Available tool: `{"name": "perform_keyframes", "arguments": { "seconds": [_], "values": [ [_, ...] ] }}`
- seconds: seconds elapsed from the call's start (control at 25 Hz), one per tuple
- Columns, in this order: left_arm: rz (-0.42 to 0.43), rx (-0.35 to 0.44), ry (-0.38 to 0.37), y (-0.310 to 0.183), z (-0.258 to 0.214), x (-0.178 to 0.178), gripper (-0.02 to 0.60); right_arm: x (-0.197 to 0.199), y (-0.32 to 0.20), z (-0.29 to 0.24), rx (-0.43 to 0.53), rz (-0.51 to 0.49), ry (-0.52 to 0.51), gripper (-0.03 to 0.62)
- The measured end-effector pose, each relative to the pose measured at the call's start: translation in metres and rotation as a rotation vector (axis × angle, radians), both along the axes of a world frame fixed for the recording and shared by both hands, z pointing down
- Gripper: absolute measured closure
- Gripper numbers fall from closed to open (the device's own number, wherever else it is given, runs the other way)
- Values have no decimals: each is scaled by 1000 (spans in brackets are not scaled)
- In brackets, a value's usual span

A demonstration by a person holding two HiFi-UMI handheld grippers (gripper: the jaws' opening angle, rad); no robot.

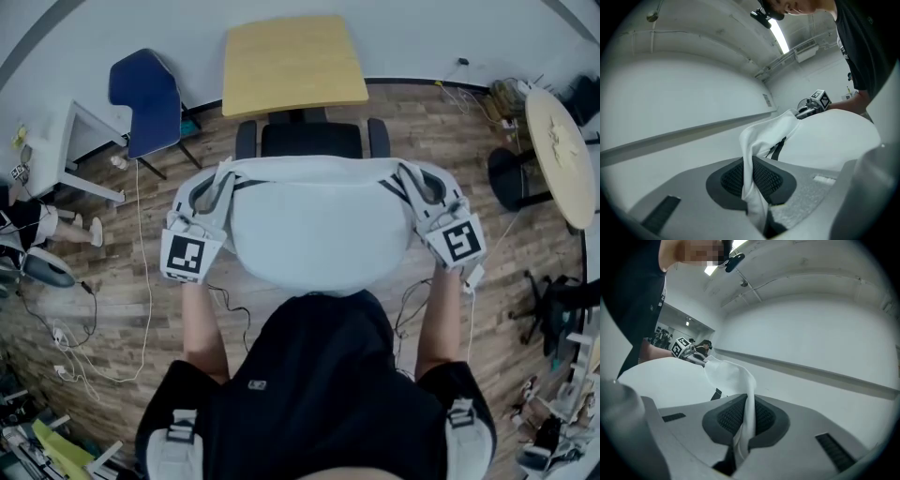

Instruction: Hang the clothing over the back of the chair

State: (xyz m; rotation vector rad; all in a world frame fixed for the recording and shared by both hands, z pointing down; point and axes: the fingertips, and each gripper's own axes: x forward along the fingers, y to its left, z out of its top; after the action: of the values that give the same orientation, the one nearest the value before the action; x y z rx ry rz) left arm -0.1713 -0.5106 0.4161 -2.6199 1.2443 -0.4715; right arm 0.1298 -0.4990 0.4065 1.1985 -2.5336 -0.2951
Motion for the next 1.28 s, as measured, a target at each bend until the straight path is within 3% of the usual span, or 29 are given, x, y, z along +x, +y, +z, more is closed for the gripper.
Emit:
{"name": "perform_keyframes", "arguments": {
  "seconds": [0.28,0.44,0.64,0.96,1.2,1.28],
  "values": [
    [28,-70,-27,-1,21,-6,528,-4,-9,17,-77,-28,21,579],
    [44,-36,-74,-4,26,-5,524,-5,-9,30,-130,-47,44,579],
    [44,-57,-122,0,41,-12,518,0,-3,40,-158,-41,45,574],
    [188,-149,-215,10,68,-31,506,2,0,46,-179,-43,15,574],
    [156,-200,-283,23,92,-41,506,16,15,51,-189,-40,7,568],
    [138,-199,-263,26,92,-45,506,19,19,53,-195,-35,12,563]
  ]
}}
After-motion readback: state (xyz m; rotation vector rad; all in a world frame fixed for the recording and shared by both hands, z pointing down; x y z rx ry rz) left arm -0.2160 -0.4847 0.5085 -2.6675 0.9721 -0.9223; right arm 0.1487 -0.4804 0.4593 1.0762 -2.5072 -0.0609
